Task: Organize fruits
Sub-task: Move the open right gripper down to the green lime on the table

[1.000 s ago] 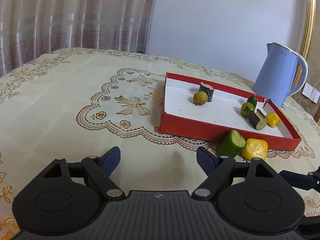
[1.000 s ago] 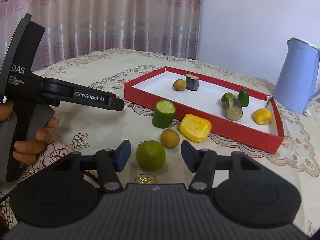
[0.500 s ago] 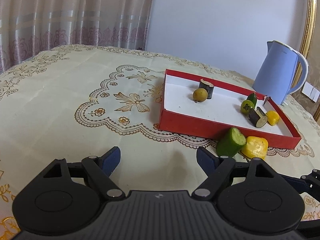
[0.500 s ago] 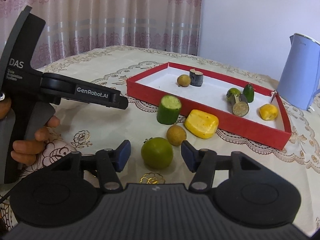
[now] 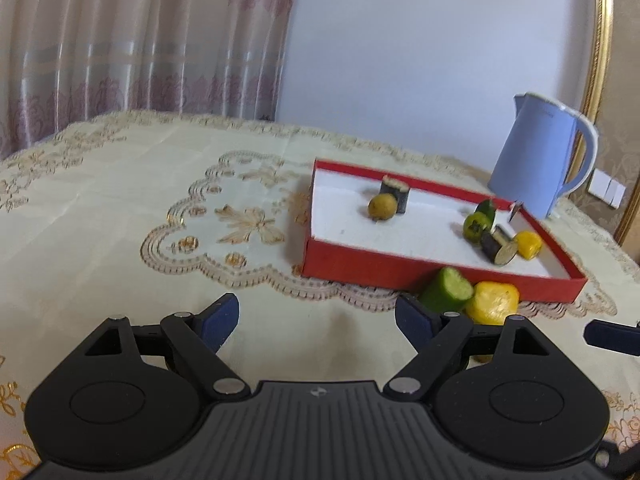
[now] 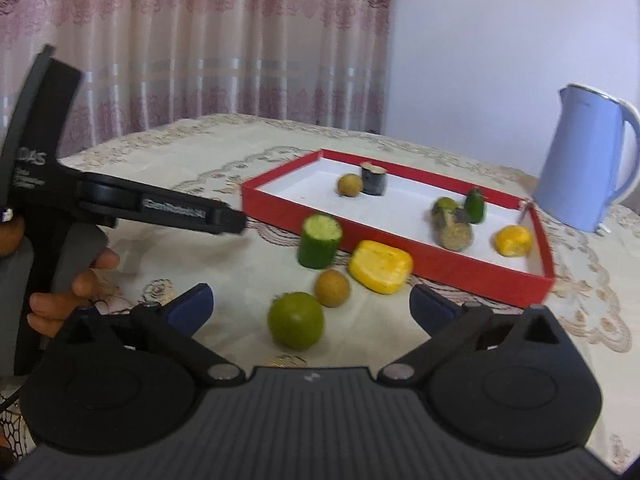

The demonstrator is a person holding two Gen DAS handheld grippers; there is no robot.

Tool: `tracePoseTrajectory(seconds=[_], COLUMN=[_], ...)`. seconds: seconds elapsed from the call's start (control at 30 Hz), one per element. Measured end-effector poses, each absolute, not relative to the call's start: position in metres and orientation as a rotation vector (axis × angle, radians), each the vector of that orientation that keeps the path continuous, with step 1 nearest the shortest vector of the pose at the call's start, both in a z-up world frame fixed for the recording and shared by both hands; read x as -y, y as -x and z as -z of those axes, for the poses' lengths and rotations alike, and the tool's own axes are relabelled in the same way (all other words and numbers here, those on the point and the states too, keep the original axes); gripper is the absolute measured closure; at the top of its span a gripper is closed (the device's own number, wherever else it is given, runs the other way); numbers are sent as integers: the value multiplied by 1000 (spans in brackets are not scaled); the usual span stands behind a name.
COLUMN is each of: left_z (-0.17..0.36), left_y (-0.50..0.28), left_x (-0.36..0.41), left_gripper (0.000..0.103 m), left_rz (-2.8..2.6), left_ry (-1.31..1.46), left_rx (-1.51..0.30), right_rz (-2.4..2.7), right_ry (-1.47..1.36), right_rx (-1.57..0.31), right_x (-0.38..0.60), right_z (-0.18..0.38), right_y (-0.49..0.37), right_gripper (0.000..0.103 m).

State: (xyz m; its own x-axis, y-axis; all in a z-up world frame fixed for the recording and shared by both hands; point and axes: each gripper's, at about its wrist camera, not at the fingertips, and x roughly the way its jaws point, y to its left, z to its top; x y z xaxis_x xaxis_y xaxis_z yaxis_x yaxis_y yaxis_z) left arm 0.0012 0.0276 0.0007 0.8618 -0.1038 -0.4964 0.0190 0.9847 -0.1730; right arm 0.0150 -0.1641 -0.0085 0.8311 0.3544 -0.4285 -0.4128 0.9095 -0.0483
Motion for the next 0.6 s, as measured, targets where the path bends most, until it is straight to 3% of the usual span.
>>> tracePoseTrajectory(seconds=[0.2, 0.33, 0.4, 0.47, 0.53, 0.6], left_z=[-5, 1, 1, -4, -8, -13], left_y=[-5, -10, -10, -7, -3, 0], left_x=[-41, -59, -60, -54, -45, -34], left_gripper=[17, 17, 17, 17, 16, 8], left_rz=[94, 190, 156, 107, 51, 0], left_ry=[300, 462, 459, 359, 247, 138], left_rx=[-519, -563, -573, -549, -525, -506], right_rz=[-154, -108, -196, -275, -259, -292], right_ry=[220, -206, -362, -200, -94, -14], right_rx=[-393, -307, -401, -549, -481, -405], right_x=[165, 214, 229, 213, 196, 181], right_z=[-6, -46, -30, -16, -10, -8], right_y=[-15, -18, -28, -36, -19, -4], right_gripper=[0, 0, 0, 0, 0, 0])
